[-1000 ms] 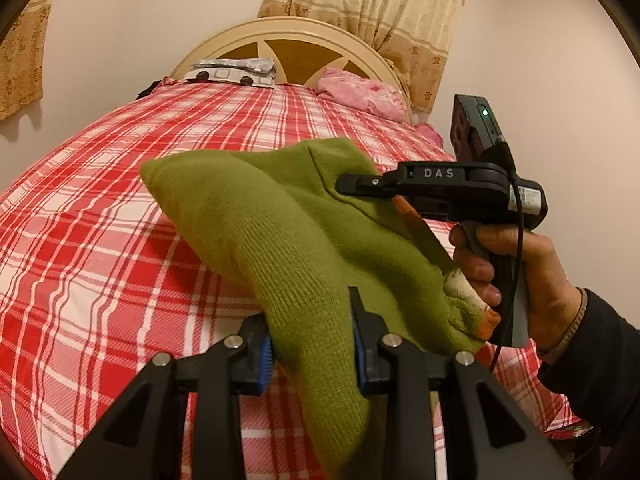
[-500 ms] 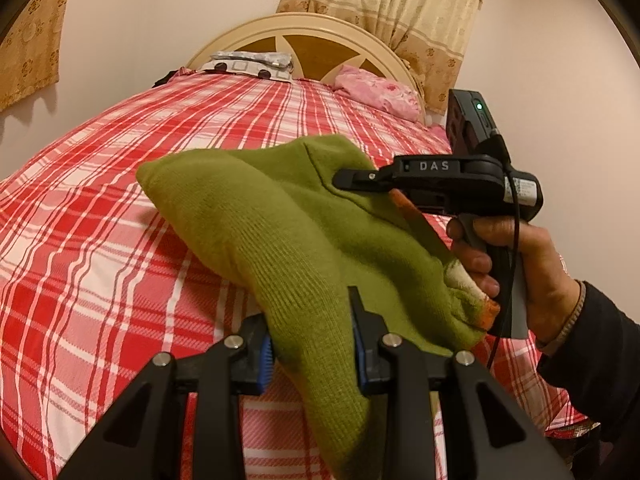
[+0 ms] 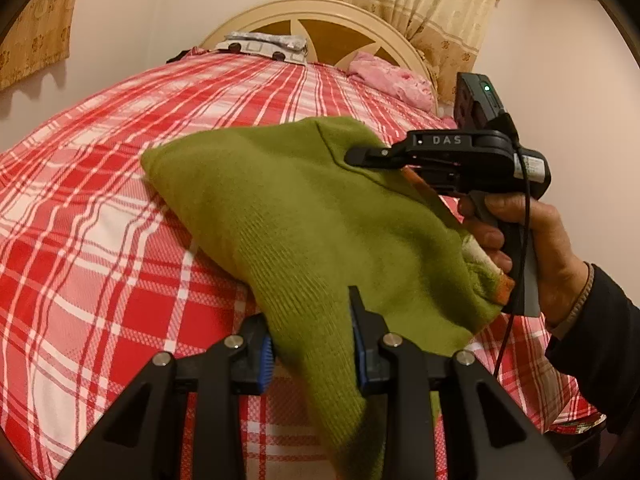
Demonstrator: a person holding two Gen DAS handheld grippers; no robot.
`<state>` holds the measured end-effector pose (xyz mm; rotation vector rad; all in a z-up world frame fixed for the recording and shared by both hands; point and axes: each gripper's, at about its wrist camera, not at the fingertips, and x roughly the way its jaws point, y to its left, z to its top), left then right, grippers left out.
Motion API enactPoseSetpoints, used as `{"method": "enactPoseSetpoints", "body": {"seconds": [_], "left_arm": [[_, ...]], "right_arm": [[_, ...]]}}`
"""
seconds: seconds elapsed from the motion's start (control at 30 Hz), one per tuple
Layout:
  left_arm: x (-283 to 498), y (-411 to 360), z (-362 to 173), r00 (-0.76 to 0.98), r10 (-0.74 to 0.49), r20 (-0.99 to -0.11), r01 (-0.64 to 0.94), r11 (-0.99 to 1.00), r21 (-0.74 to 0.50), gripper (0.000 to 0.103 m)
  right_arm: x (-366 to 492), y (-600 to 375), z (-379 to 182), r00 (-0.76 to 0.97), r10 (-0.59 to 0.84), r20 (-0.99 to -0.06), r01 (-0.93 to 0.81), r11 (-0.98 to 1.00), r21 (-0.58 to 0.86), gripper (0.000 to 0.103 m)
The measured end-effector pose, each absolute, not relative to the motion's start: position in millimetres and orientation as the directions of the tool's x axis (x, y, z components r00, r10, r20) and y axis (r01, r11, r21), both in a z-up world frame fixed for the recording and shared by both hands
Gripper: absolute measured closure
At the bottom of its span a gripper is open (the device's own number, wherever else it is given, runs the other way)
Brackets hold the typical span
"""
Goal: Fold small clothes
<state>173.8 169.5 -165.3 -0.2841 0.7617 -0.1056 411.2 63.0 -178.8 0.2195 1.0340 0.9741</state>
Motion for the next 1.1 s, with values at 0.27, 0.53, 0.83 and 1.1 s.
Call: {"method": "enactPoseSetpoints", "body": {"seconds": [0.27, 0.53, 0.83, 1.1], "left_arm": [[172, 172, -171, 0.709, -0.188, -0.68, -0.037, 0.953, -0.301, 0.054], [147, 164, -134, 0.767, -0.082, -0.636, -0.041, 0.984, -0.176, 0.029], [190, 205, -150, 0.743, 0.069, -0.666, -0.207, 0.97, -0.13, 0.018], [195, 218, -181, 0.703, 0.086, -0.706, -0.26, 0.955, -0.143, 0.0]], "right_arm": [[413, 60, -187, 0.16, 0.746, -0.646, -0.57, 0.605, 0.557, 0.077], [412, 47, -179, 0.248, 0.69, -0.68, -0.559, 0.675, 0.481, 0.073], [351, 44, -131, 0.197, 0.773, -0.603, -0.733, 0.525, 0.433, 0.065], [336, 45, -174, 0.193, 0.664, -0.722, -0.72, 0.596, 0.356, 0.065]]}}
